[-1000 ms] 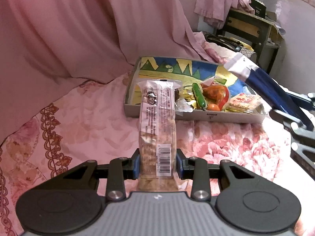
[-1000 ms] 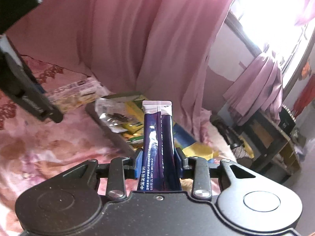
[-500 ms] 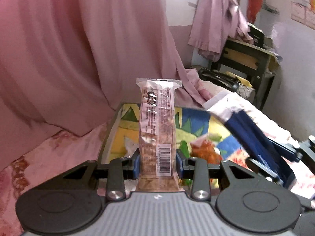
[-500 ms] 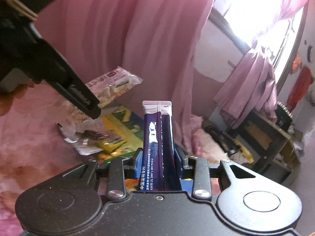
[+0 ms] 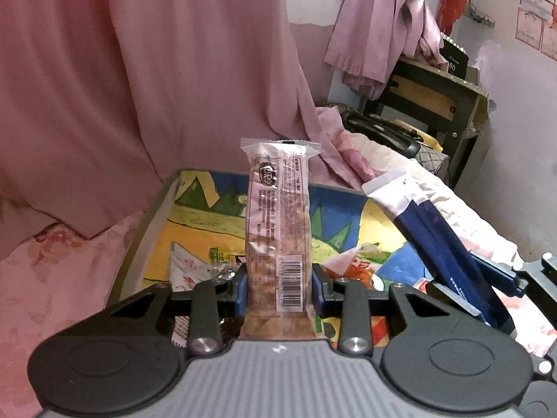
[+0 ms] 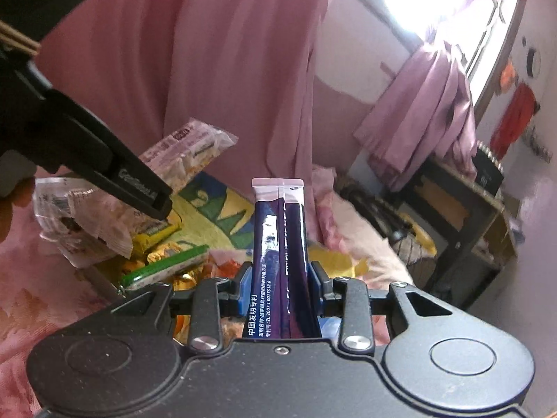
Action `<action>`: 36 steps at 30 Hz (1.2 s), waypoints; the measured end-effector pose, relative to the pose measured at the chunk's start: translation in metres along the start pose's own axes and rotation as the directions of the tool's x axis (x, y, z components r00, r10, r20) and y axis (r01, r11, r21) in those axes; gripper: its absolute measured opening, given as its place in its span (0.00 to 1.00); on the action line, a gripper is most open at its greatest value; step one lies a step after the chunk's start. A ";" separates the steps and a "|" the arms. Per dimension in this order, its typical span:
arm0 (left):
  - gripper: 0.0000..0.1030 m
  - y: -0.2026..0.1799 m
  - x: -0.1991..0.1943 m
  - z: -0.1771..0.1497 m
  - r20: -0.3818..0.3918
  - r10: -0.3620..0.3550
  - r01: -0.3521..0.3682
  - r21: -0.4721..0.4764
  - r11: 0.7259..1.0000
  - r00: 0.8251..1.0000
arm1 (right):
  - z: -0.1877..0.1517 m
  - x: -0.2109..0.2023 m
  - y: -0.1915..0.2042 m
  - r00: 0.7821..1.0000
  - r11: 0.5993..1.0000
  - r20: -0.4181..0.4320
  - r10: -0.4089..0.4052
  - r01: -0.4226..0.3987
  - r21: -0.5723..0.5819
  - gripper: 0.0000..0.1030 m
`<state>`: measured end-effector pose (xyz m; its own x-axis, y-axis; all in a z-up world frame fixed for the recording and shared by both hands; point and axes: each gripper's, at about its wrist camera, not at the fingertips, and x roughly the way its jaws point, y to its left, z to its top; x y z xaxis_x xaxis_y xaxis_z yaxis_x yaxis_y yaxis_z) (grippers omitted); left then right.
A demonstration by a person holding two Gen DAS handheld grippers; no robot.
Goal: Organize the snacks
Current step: 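Carry the blue packets over the tray with right tool while left tool carries the granola bar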
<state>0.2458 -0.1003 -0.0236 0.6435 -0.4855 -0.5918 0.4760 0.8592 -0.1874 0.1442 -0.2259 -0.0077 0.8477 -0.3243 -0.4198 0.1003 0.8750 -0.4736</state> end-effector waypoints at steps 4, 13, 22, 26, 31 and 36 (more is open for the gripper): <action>0.37 0.000 0.010 -0.001 -0.032 -0.002 0.002 0.008 1.000 0.999 | -0.007 0.013 0.002 0.999 1.000 -0.048 0.006 -0.004 0.022 0.34; 0.37 -0.012 0.016 -0.009 -0.075 0.011 -0.006 0.063 0.998 0.997 | -0.015 0.030 0.004 0.994 0.999 -0.102 0.026 -0.022 0.044 0.34; 0.37 -0.013 0.020 -0.013 -0.086 0.010 -0.003 0.074 0.997 0.996 | -0.017 0.033 0.004 0.993 0.998 -0.109 0.035 -0.030 0.051 0.35; 0.38 -0.012 0.021 -0.013 -0.088 0.009 -0.003 0.066 0.998 0.996 | -0.017 0.036 0.004 0.993 0.998 -0.115 0.039 -0.033 0.052 0.35; 0.39 -0.012 0.022 -0.012 -0.094 0.026 -0.019 0.073 0.997 0.995 | -0.018 0.037 0.005 0.992 0.998 -0.122 0.043 -0.037 0.053 0.35; 0.39 -0.011 0.022 -0.013 -0.095 0.030 -0.022 0.077 0.997 0.995 | -0.018 0.037 0.006 0.991 0.998 -0.123 0.044 -0.038 0.053 0.35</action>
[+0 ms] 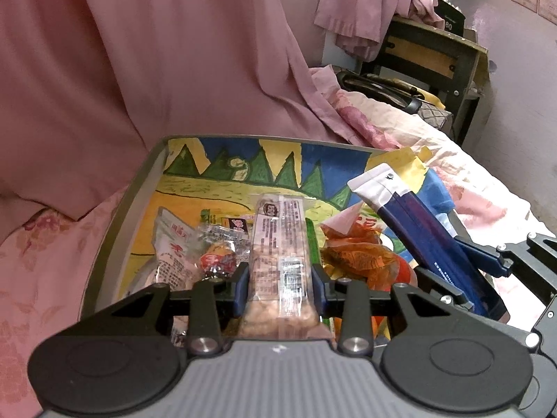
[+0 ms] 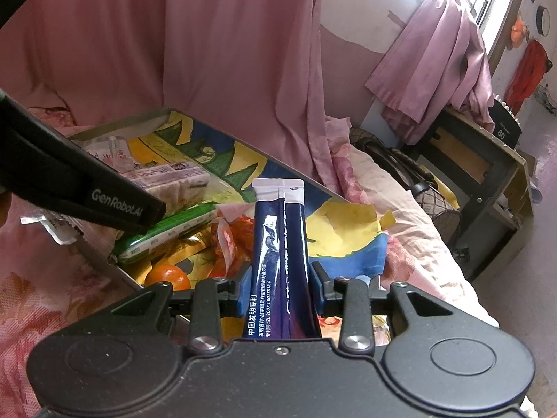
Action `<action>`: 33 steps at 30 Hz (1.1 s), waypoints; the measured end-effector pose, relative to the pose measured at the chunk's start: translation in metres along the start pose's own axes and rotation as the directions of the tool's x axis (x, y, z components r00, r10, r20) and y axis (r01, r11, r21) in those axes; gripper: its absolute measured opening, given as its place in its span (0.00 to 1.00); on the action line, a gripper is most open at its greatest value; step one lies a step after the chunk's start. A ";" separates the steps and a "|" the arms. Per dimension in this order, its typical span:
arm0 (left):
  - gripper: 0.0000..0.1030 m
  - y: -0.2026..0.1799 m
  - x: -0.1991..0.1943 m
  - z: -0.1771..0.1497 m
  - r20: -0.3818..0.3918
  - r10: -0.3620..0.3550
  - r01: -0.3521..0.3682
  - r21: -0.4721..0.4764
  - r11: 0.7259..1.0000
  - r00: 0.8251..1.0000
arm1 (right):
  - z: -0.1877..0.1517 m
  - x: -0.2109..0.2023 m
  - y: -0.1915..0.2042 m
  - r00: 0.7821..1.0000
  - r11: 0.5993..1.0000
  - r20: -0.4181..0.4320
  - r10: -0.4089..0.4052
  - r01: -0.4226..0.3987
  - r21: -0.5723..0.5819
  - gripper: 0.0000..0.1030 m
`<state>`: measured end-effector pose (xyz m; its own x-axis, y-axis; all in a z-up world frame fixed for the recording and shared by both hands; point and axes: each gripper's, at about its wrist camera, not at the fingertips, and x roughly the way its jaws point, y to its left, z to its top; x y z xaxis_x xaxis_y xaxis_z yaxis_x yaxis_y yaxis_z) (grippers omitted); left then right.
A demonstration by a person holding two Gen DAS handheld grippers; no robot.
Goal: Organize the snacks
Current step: 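Carry the blue packets over the tray with right tool while left tool carries the granola bar, then open both tools to drop the blue packets and granola bar into the tray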
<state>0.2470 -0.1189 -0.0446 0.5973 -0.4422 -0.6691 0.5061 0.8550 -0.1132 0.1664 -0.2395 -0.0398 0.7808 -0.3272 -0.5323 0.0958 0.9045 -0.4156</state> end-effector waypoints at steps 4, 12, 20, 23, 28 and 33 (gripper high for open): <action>0.40 0.000 0.000 0.000 0.000 0.002 -0.002 0.003 1.000 1.000 | 0.000 0.001 0.000 1.000 1.000 -0.003 0.002 -0.002 0.004 0.36; 0.40 0.002 -0.001 0.000 -0.010 -0.009 0.009 -0.018 1.000 1.000 | -0.001 0.002 0.001 1.000 1.000 -0.003 0.011 -0.011 0.007 0.38; 0.42 0.002 -0.002 0.000 -0.009 -0.002 0.002 -0.016 1.000 1.000 | -0.001 0.001 -0.002 1.000 1.000 -0.001 0.008 -0.008 0.020 0.43; 0.44 0.003 -0.004 0.000 -0.008 -0.002 0.002 -0.020 1.000 1.000 | -0.001 0.001 -0.002 1.000 1.000 -0.006 0.006 -0.006 0.027 0.46; 0.50 0.003 -0.008 0.001 -0.002 0.002 -0.002 -0.025 1.000 1.000 | -0.001 0.000 -0.007 1.000 0.999 -0.008 0.003 -0.002 0.051 0.55; 0.55 0.002 -0.016 0.003 0.017 0.008 -0.007 -0.029 1.000 1.000 | 0.001 -0.005 -0.014 1.000 0.996 0.003 -0.005 0.005 0.084 0.63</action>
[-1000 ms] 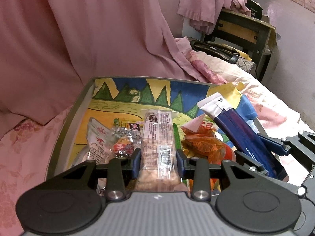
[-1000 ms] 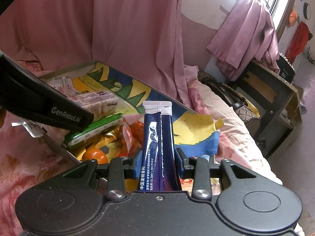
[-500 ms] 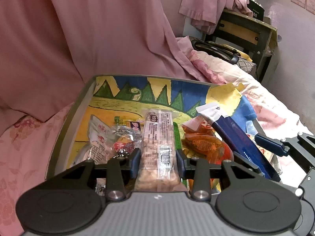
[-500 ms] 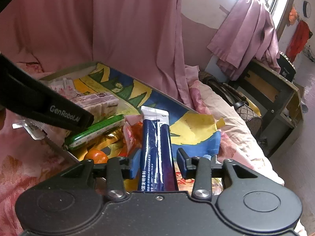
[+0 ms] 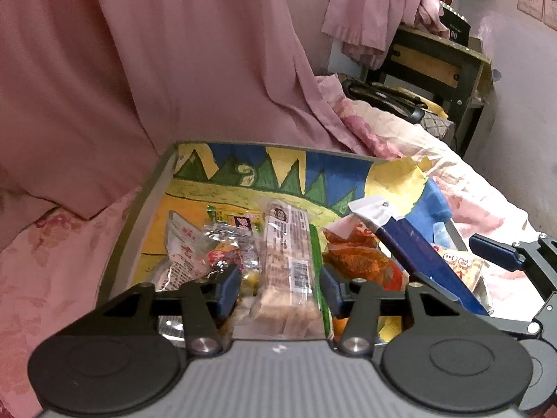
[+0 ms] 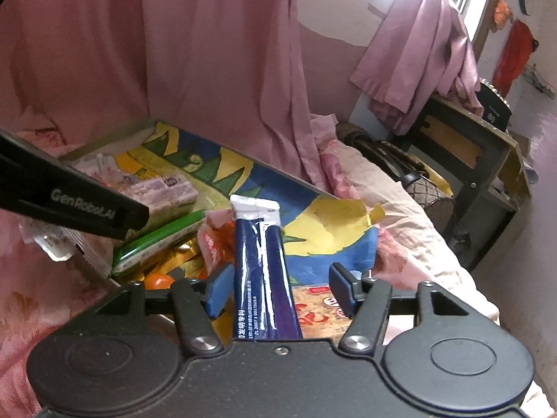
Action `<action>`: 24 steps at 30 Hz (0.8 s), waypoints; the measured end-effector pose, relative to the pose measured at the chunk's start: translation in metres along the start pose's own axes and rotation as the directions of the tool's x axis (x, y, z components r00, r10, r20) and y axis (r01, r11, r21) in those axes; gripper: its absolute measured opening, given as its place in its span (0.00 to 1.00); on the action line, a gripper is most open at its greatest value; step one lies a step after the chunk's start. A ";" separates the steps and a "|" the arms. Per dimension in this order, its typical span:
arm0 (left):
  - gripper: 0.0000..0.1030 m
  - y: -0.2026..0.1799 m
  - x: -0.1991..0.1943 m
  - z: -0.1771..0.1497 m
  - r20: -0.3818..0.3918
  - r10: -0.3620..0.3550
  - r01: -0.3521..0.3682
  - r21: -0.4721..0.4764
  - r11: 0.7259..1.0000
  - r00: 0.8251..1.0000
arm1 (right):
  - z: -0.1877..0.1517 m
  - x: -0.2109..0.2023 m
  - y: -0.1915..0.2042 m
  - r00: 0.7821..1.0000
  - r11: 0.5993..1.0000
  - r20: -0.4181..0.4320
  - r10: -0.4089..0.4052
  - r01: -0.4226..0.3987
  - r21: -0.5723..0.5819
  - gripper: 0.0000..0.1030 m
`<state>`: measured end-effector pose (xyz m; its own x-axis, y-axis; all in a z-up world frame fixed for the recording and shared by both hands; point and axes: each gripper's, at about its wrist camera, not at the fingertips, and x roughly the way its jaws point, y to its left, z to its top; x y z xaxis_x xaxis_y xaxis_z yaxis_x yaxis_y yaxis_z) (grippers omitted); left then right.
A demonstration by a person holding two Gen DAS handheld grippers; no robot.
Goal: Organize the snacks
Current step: 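Open both tools to drop the blue packets and granola bar into the tray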
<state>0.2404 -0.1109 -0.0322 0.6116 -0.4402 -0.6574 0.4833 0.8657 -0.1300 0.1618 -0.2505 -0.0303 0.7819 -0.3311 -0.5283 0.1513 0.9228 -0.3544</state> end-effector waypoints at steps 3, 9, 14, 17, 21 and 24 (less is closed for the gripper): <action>0.61 0.000 -0.007 0.001 0.018 0.001 -0.001 -0.005 1.000 1.000 | 0.002 -0.005 -0.005 1.000 1.000 0.011 -0.009 0.008 0.026 0.67; 0.74 -0.001 -0.024 0.004 0.059 0.016 -0.015 -0.011 1.000 0.998 | 0.004 -0.017 -0.021 0.999 0.995 0.026 -0.023 0.020 0.096 0.73; 0.85 -0.001 -0.042 0.006 0.104 0.038 -0.035 -0.023 0.999 0.994 | 0.005 -0.026 -0.035 0.999 0.985 0.032 -0.025 0.020 0.174 0.78; 0.91 -0.003 -0.050 0.007 0.125 0.049 -0.047 -0.025 0.999 0.991 | 0.006 -0.034 -0.043 0.999 0.977 0.045 -0.030 0.020 0.214 0.82; 0.98 -0.004 -0.062 0.006 0.159 0.082 -0.076 -0.040 0.996 0.984 | 0.007 -0.046 -0.050 0.996 0.970 0.072 -0.043 0.025 0.241 0.88; 0.99 -0.003 -0.069 0.006 0.173 0.101 -0.093 -0.054 0.994 0.980 | 0.008 -0.055 -0.054 0.995 0.965 0.092 -0.047 0.021 0.260 0.92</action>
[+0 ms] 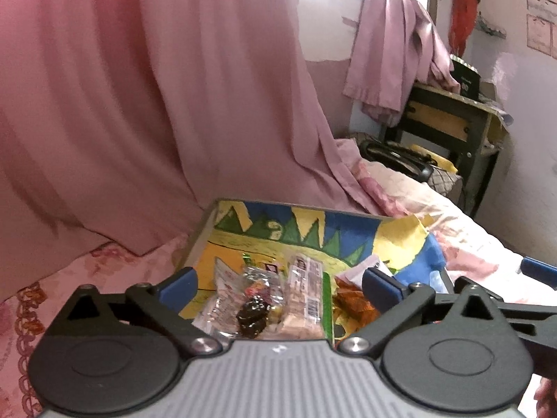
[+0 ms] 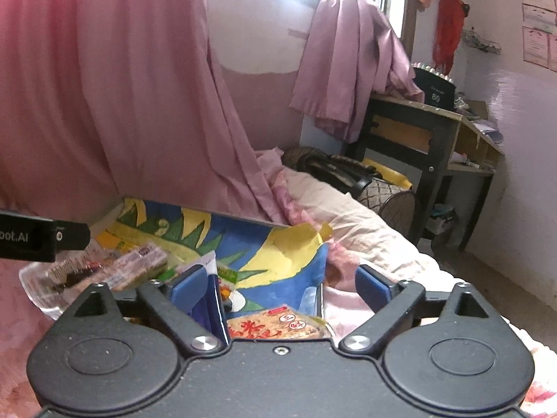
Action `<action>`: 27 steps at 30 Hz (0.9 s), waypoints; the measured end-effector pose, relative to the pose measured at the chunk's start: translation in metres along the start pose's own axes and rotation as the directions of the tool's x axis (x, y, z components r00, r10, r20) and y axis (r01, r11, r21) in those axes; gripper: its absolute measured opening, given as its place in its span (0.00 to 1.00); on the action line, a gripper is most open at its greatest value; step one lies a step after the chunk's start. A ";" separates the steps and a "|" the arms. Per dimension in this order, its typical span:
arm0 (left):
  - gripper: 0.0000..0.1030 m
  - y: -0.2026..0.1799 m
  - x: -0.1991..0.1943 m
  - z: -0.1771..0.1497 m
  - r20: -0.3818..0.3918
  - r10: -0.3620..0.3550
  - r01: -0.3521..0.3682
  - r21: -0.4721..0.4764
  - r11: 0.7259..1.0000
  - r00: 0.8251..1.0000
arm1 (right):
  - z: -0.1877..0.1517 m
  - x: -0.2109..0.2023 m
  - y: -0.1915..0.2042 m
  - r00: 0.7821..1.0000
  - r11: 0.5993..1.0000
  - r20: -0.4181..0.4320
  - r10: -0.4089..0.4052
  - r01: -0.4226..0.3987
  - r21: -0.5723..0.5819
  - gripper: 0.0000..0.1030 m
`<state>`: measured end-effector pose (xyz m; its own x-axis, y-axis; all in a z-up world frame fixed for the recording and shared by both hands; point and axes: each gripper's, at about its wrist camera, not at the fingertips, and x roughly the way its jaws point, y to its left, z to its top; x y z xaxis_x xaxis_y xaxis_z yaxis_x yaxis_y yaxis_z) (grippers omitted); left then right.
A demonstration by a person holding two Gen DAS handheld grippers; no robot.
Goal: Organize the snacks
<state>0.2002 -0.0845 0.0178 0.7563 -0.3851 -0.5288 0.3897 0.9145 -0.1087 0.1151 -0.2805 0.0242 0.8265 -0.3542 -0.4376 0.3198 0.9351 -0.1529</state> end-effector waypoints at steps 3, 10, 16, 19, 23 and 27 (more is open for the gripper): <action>0.99 0.004 -0.007 -0.001 0.008 0.007 -0.007 -0.011 1.000 1.000 | 0.002 -0.008 -0.004 1.000 1.000 0.017 0.002 -0.003 0.014 0.94; 1.00 0.012 -0.022 -0.003 0.030 0.038 -0.036 -0.045 0.998 0.999 | 0.003 -0.023 -0.012 0.999 0.998 0.042 0.015 -0.017 0.055 0.99; 1.00 0.017 -0.035 -0.009 0.046 0.048 -0.045 -0.070 0.997 0.998 | 0.003 -0.032 -0.016 0.999 0.996 0.040 0.026 -0.030 0.081 0.99; 1.00 0.018 -0.041 -0.014 0.052 0.060 -0.056 -0.067 0.996 0.997 | 0.003 -0.037 -0.017 0.998 0.995 0.047 0.032 -0.036 0.090 0.99; 1.00 0.018 -0.049 -0.021 0.054 0.079 -0.075 -0.062 0.995 0.995 | 0.003 -0.044 -0.019 0.998 0.993 0.054 0.039 -0.045 0.106 0.99; 1.00 0.019 -0.058 -0.029 0.050 0.091 -0.088 -0.057 0.994 0.995 | 0.002 -0.050 -0.021 0.997 0.992 0.057 0.045 -0.052 0.116 0.99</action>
<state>0.1488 -0.0408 0.0219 0.8139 -0.3058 -0.4941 0.2907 0.9505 -0.1094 0.0677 -0.2829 0.0513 0.8652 -0.3117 -0.3928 0.3284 0.9442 -0.0260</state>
